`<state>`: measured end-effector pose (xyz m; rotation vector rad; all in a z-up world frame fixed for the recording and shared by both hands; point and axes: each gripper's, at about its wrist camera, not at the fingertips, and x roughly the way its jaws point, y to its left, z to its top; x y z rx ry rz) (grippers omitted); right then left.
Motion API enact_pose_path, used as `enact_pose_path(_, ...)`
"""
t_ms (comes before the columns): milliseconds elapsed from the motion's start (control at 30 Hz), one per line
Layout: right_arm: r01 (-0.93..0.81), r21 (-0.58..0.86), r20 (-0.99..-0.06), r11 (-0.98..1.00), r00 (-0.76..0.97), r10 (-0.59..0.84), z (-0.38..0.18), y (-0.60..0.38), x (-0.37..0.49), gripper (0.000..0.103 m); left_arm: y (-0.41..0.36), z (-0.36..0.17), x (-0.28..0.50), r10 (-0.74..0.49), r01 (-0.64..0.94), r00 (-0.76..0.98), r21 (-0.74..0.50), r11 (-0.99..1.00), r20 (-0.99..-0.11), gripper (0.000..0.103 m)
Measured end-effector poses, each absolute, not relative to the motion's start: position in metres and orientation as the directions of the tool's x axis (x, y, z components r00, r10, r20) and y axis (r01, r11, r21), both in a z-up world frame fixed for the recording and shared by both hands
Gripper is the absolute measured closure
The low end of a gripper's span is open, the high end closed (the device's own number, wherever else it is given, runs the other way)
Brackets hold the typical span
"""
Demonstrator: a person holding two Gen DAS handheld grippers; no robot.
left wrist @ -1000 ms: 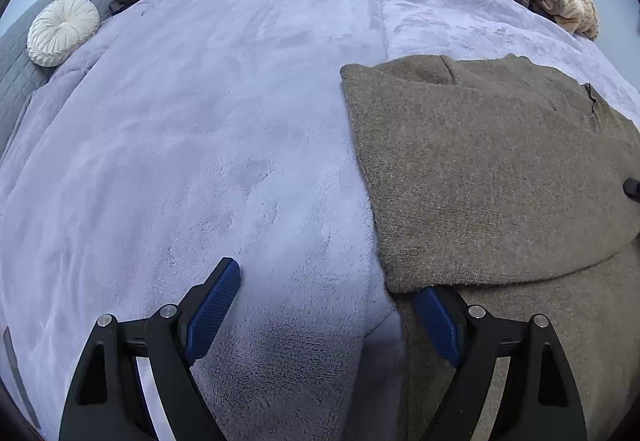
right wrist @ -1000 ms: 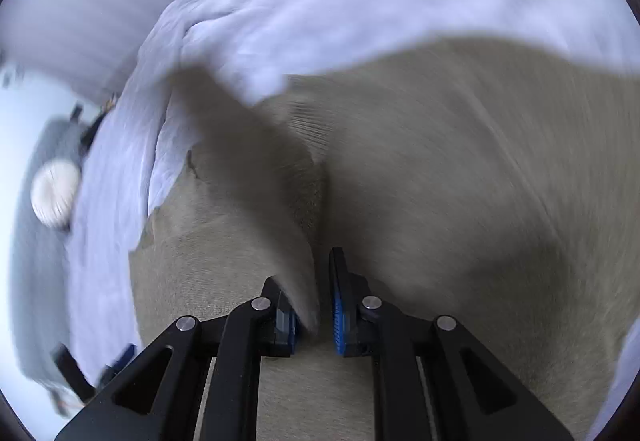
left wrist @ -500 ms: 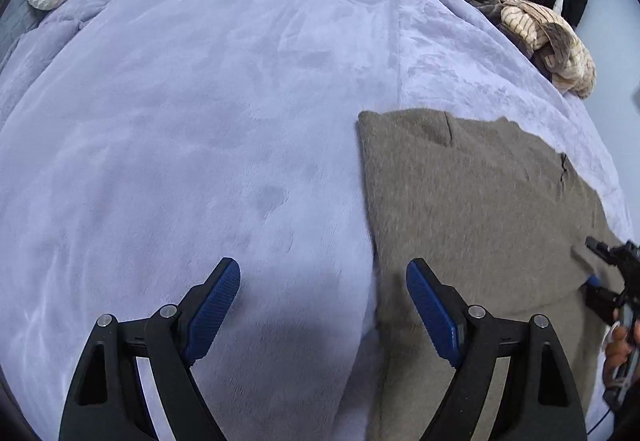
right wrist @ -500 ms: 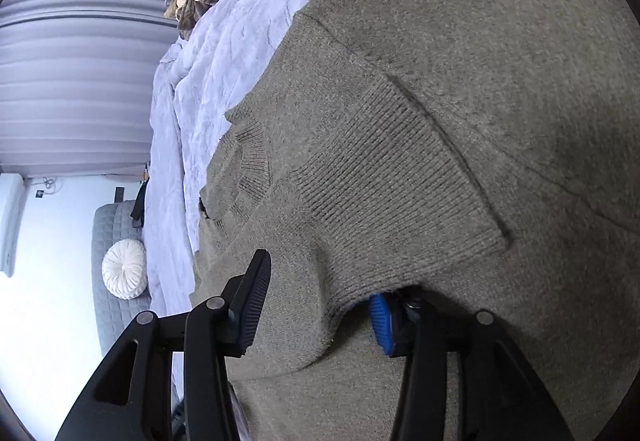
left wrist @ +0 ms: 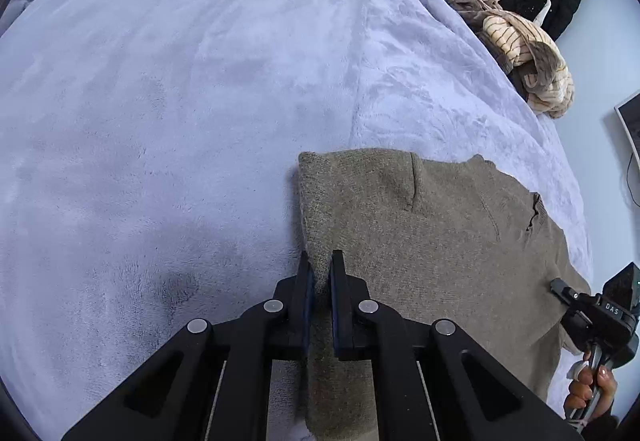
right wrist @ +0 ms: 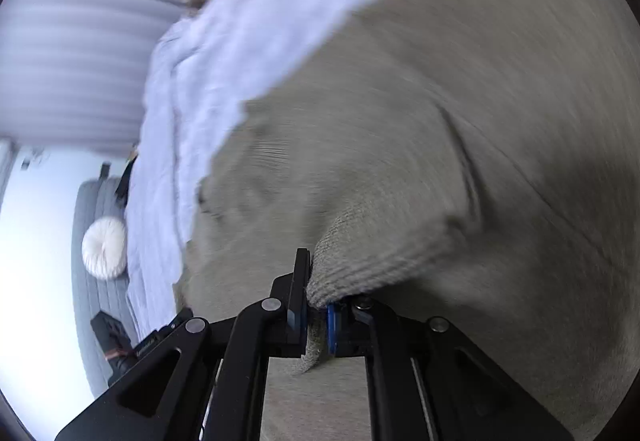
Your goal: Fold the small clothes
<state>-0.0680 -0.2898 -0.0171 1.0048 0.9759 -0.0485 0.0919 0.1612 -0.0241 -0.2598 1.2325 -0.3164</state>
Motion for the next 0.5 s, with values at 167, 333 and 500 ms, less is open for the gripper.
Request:
enact_pose_path(167,0.383,0.6,-0.744,0.702,0.59,0.314,0.001,-0.285,-0.063,0.096,0.16,-0.042,0.094,-0.36,0.079,0.295,-0.353,0.932,-0.885,0.094)
enact_pose_path(333,0.505,0.503,-0.834,0.702,0.498,0.238,-0.03,-0.304,-0.096,0.093,0.165,-0.032,0.09,-0.317,0.074,0.313,-0.31,0.948,-0.895,0.09)
enact_pose_path(500,0.576,0.437,-0.872,0.691,0.459,0.169,-0.022,-0.309,-0.125,0.09,0.171,-0.003,0.076,-0.264,0.122,0.344,-0.236,0.964,-0.901,0.09)
